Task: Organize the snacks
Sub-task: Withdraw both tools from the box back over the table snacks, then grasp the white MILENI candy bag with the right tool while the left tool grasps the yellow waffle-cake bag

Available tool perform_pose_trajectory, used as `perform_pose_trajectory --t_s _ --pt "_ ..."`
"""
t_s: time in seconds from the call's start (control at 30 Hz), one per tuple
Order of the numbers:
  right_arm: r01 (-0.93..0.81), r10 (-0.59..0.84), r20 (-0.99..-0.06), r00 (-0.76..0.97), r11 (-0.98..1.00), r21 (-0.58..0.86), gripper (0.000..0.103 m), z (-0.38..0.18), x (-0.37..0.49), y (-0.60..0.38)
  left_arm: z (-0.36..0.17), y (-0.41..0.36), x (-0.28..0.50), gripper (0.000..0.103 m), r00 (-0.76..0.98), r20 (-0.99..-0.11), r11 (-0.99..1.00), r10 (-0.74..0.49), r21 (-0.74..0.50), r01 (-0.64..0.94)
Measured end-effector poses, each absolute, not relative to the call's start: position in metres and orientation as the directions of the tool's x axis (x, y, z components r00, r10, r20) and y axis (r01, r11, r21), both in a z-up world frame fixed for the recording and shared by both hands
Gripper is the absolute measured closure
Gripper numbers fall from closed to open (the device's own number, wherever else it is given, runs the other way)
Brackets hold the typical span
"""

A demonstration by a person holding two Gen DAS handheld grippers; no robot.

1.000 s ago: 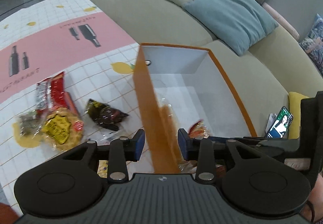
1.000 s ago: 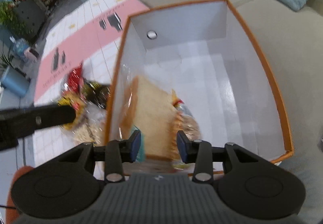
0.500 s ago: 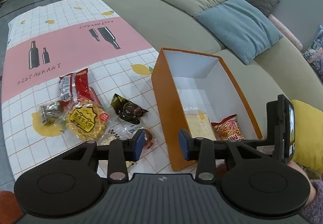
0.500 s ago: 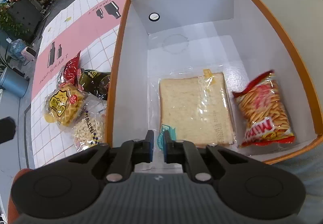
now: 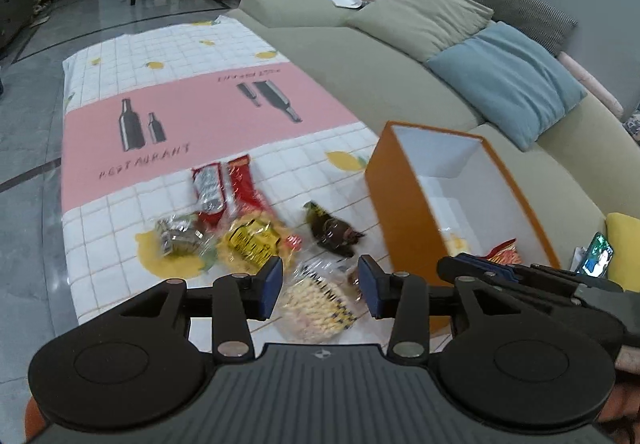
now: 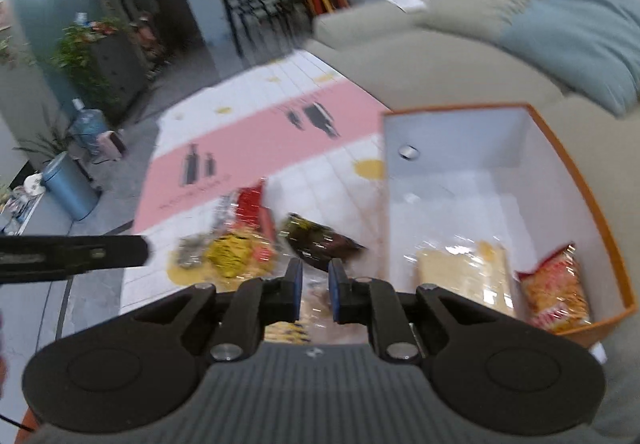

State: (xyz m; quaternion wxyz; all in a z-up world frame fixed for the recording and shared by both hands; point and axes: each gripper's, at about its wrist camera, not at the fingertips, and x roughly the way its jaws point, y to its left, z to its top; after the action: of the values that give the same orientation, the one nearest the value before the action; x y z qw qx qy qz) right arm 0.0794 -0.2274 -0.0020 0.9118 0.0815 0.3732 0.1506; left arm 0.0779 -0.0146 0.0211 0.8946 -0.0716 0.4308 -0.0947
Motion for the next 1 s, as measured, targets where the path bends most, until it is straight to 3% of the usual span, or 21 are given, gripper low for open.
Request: perform_pose_trajectory --t_s 0.1,0.23,0.4,0.5,0.6,0.93,1.0 --pt "-0.268 0.354 -0.648 0.675 0.935 0.232 0.080 -0.012 0.073 -0.203 0.006 -0.005 0.077 0.049 0.588 -0.778 0.974 -0.221 -0.202 0.099" --pt "-0.315 0.342 -0.667 0.662 0.934 0.166 0.054 -0.031 0.074 -0.179 -0.017 0.008 0.079 0.043 0.569 -0.792 0.972 -0.221 -0.228 0.060" --pt "-0.319 0.295 -0.714 0.635 0.942 0.106 0.053 -0.053 0.089 -0.164 -0.040 0.025 0.091 0.034 0.533 -0.812 0.958 -0.238 -0.287 -0.009" --pt "-0.320 0.282 -0.733 0.619 0.943 0.093 0.051 -0.063 0.099 -0.158 -0.051 0.031 0.100 0.033 0.527 -0.806 0.940 -0.270 -0.339 -0.037" --pt "-0.329 0.278 -0.752 0.598 0.940 0.086 0.039 -0.074 0.110 -0.150 -0.061 0.032 0.110 0.029 0.526 -0.809 0.938 -0.262 -0.342 -0.059" --pt "-0.388 0.273 -0.838 0.473 0.918 0.080 0.036 -0.118 0.138 -0.132 -0.091 0.036 0.138 0.029 0.460 -0.847 0.935 -0.266 -0.342 -0.089" --pt "-0.384 0.268 -0.847 0.459 0.920 0.083 0.030 -0.125 0.141 -0.132 -0.094 0.036 0.142 0.029 0.459 -0.844 0.932 -0.277 -0.353 -0.086"
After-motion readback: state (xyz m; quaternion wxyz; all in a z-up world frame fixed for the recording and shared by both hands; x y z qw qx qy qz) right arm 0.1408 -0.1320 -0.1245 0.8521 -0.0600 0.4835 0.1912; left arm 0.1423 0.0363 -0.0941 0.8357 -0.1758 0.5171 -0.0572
